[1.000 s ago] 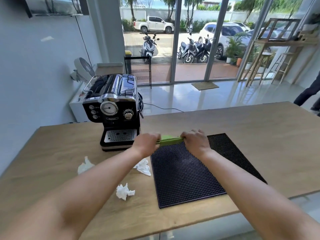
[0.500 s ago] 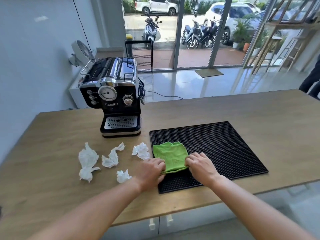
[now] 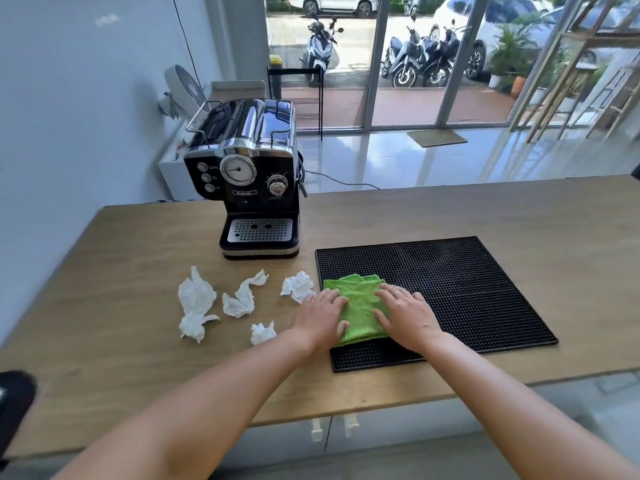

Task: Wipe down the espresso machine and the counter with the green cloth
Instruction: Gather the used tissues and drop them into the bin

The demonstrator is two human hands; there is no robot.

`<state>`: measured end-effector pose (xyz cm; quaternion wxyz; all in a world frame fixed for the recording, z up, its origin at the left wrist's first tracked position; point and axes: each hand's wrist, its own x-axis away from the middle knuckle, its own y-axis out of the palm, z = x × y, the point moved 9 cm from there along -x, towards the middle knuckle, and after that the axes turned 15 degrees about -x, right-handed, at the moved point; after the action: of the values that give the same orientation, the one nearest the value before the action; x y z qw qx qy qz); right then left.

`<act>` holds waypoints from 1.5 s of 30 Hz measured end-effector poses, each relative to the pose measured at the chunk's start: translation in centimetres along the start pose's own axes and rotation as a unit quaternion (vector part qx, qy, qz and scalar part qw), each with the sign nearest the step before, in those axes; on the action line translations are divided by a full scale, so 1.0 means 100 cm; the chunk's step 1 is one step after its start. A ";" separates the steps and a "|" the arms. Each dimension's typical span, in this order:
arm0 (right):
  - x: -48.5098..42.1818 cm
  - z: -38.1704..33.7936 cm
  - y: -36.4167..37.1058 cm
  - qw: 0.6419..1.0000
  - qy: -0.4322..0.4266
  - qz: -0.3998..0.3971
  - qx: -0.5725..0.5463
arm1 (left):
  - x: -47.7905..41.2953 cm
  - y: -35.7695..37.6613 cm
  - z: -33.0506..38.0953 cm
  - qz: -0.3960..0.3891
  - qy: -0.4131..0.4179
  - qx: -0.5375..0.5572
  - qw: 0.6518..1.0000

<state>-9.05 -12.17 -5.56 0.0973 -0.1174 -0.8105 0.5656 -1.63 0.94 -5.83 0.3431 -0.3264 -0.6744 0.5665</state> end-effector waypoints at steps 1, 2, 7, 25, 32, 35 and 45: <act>-0.005 0.001 0.006 1.000 0.015 -0.022 0.002 | -0.002 0.001 0.000 -0.009 -0.003 -0.005 1.000; -0.008 0.001 0.009 0.999 0.029 -0.035 0.006 | -0.004 0.000 0.000 -0.014 -0.002 -0.007 1.000; -0.021 -0.003 0.005 0.997 0.055 -0.009 0.052 | -0.001 -0.014 -0.010 0.008 0.009 0.032 0.999; -0.092 -0.142 0.067 0.992 -0.096 -0.074 0.040 | 0.095 0.027 -0.120 -0.097 -0.080 0.081 0.989; -0.110 -0.193 0.027 0.986 -0.099 0.026 -0.134 | 0.121 -0.008 -0.228 0.050 -0.325 0.166 0.930; -0.108 -0.238 0.052 0.978 -0.134 -0.091 -0.134 | 0.128 0.015 -0.268 -0.069 -0.355 0.121 0.925; -0.110 -0.254 0.110 0.970 -0.142 -0.150 -0.131 | 0.141 0.071 -0.275 -0.133 -0.361 0.204 0.900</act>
<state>9.74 10.89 -7.53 0.0484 0.0754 -0.8913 0.4444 13.81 28.52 -8.11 0.2078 0.0703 -0.6592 0.7193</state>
